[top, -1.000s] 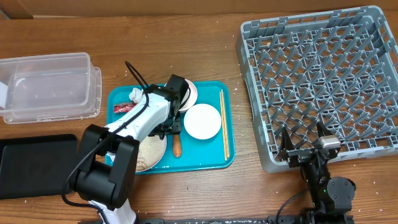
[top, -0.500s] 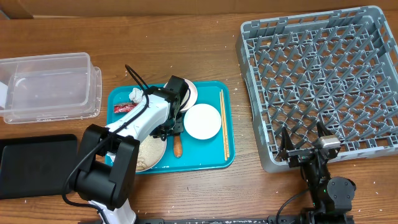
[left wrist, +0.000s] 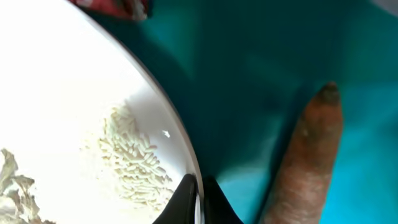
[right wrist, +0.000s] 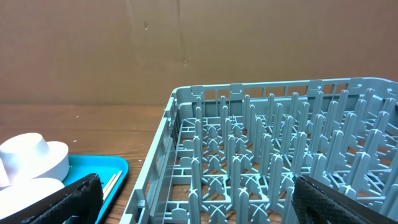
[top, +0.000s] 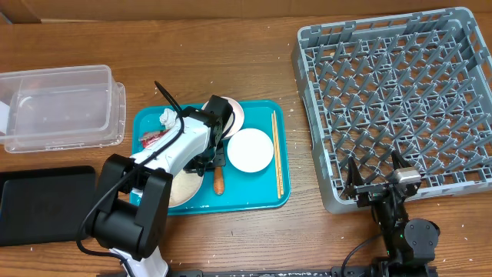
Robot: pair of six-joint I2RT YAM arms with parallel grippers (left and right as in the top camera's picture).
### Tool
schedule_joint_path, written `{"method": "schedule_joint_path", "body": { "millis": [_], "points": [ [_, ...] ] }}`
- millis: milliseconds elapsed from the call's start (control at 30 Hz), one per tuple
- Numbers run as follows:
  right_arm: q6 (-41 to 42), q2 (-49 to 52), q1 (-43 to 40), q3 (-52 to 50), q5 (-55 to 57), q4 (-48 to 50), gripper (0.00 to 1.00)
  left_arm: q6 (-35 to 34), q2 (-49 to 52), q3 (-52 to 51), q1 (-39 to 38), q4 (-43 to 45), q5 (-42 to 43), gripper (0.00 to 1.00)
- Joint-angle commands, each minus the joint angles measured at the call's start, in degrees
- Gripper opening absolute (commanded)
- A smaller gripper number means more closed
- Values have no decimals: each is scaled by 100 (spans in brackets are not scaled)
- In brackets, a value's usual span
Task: Sort waste into correct bins and load items into the dishwasher
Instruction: 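Lift the plate with the left gripper and carry it over the black tray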
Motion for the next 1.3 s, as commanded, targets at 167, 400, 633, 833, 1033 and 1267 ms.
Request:
{"method": "schedule_joint_path", "body": {
  "millis": [167,400,633,833,1033,1267],
  "points": [
    [-24,-63,-17,-59,48,20,100,-52,92,160,22,-345,-87,4],
    [-24,-63,-15,-59,50,20,100,-232,92,669,22,-1043,-129,4],
    [-24,-63,-17,-59,50,20,100,-638,72,1069,22,-1917,-588,4],
    [-24,-63,-17,-59,50,20,100,-809,-90,1331,24,-2385,-1080,4],
    [-24,-63,-15,-59,50,20,100,-804,-350,1600,33,-2682,-1368,4],
    [-24,-63,-15,-59,50,20,100,-789,-890,1851,476,-2900,-1578,4]
  ]
}}
